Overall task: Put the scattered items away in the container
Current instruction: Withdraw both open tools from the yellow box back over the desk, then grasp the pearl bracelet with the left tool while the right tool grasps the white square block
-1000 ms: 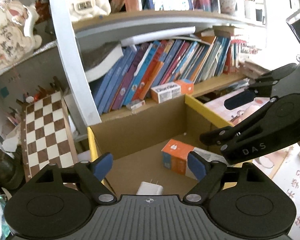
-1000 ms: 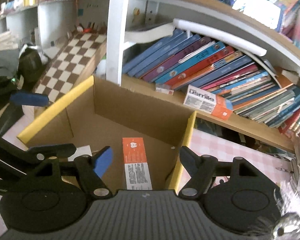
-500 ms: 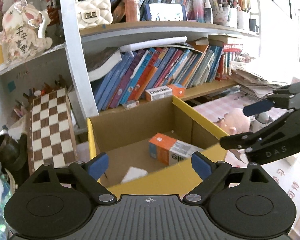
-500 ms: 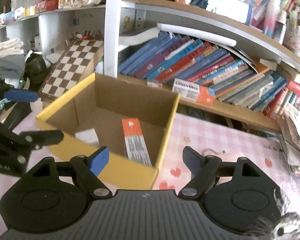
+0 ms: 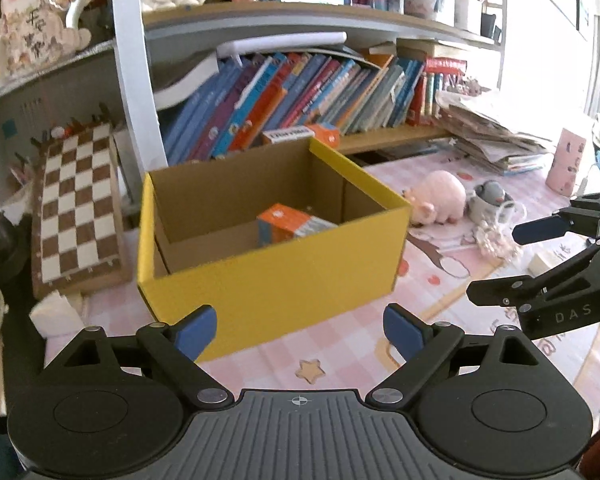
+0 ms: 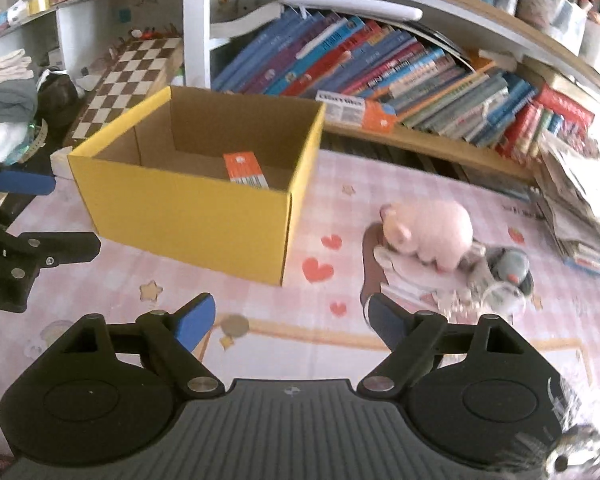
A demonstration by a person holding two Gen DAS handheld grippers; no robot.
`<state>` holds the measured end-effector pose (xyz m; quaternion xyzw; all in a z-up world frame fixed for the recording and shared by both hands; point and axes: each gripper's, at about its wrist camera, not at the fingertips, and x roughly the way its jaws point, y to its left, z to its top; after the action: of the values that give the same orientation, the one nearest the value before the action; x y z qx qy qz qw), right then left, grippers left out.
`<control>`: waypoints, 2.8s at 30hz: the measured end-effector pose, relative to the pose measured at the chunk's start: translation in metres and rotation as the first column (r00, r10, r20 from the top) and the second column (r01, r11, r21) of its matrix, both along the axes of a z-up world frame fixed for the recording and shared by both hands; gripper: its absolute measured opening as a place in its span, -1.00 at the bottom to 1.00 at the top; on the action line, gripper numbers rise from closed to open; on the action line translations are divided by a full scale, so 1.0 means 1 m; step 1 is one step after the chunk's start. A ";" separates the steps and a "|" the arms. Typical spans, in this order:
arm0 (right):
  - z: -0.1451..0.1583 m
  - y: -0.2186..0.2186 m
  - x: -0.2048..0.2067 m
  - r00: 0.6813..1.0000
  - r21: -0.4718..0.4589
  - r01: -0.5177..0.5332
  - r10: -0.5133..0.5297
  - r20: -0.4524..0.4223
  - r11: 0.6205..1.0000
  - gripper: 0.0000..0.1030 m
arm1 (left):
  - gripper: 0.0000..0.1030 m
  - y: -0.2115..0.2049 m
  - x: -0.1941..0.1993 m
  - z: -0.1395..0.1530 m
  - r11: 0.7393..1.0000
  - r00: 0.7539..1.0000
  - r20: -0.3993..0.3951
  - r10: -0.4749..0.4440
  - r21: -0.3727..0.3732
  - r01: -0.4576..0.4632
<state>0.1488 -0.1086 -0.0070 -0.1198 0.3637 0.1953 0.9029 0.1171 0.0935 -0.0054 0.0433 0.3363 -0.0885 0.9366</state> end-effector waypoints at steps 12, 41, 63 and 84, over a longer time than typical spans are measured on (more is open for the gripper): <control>-0.017 -0.011 -0.023 0.993 -0.012 0.118 -0.119 -0.013 0.993 0.83 | 0.85 -0.009 -0.016 -0.016 0.994 0.996 -0.061 0.071 -0.078 -0.075; -0.031 -0.026 -0.040 0.990 -0.036 0.115 -0.118 -0.076 0.993 0.92 | 0.85 -0.043 -0.022 -0.034 0.997 0.989 -0.145 0.012 -0.078 -0.023; -0.029 -0.107 -0.012 0.995 0.003 0.044 -0.044 -0.089 0.999 0.92 | 0.85 -0.131 -0.014 -0.027 0.997 0.984 -0.158 0.076 -0.016 -0.080; -0.038 -0.219 0.032 0.993 0.041 0.051 -0.046 -0.111 0.998 0.92 | 0.85 -0.240 0.021 -0.034 0.996 0.982 -0.169 0.086 0.034 -0.081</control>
<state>0.1805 -0.3271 -0.0449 -0.0800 0.4112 0.1877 0.8884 0.1377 -0.1467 -0.0392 0.0342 0.4179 -0.0480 0.9066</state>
